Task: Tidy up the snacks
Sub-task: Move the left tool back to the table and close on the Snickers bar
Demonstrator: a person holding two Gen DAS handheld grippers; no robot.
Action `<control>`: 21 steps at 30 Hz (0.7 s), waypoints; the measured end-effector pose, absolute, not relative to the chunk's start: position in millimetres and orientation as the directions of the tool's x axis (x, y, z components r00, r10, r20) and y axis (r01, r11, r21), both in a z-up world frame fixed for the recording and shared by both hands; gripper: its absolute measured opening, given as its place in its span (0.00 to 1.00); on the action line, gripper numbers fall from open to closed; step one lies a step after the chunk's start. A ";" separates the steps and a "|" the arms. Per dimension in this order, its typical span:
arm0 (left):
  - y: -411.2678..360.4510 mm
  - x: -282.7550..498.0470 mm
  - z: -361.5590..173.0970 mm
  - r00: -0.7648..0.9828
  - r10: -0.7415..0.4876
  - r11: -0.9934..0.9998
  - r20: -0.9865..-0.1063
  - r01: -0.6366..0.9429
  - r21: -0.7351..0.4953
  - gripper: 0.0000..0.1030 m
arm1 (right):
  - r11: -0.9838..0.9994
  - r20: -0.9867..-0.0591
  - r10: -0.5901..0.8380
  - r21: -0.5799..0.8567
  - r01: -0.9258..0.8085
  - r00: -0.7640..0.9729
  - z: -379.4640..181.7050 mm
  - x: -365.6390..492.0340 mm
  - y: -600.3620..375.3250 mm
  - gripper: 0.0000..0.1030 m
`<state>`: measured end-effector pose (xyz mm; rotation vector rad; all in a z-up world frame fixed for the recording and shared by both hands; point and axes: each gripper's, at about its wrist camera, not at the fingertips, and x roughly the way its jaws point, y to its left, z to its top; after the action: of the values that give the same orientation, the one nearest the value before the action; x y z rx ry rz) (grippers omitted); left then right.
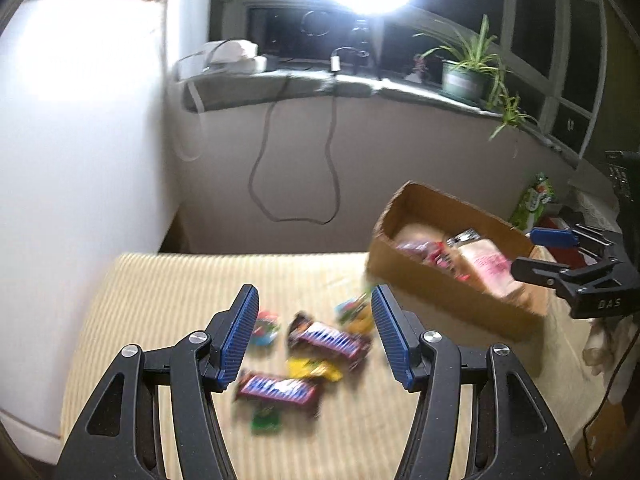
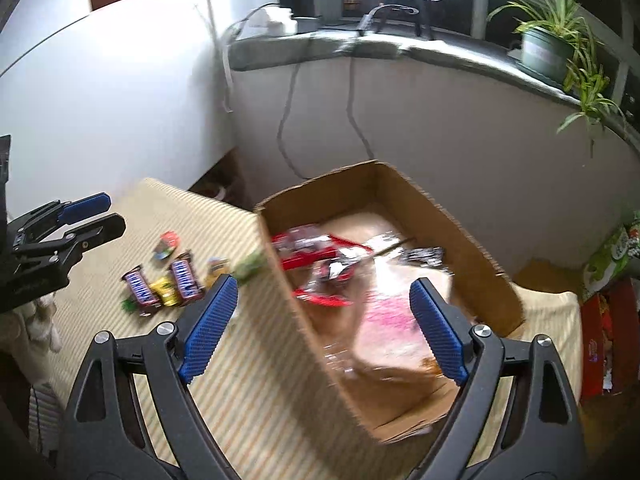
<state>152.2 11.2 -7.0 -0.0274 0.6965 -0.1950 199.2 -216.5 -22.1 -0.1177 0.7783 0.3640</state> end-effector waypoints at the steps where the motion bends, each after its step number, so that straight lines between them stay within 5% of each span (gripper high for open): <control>1: 17.6 148.9 -9.3 0.749 -0.182 0.983 -0.638 0.157 -0.097 0.57 | 0.927 -0.706 0.282 0.027 -0.373 0.650 -23.4 196.4 -211.5 0.87; 12: 62.5 120.2 -49.6 0.712 -0.152 0.987 -0.686 0.068 -0.148 0.57 | 0.894 -0.720 0.349 0.063 -0.445 0.600 -49.9 168.1 -171.6 0.87; 17: 59.9 111.3 -67.8 0.703 -0.166 0.985 -0.691 0.087 -0.149 0.71 | 0.888 -0.728 0.371 0.097 -0.449 0.576 -72.7 159.7 -159.0 0.87; 21: 52.4 107.8 -74.1 0.714 -0.161 0.987 -0.681 0.122 -0.105 0.71 | 0.895 -0.736 0.348 0.077 -0.439 0.581 -89.9 158.3 -146.8 0.87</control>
<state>107.8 52.4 -74.1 -0.0539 0.7594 -0.1564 158.3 -146.8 -89.9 -0.1179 0.8325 0.4608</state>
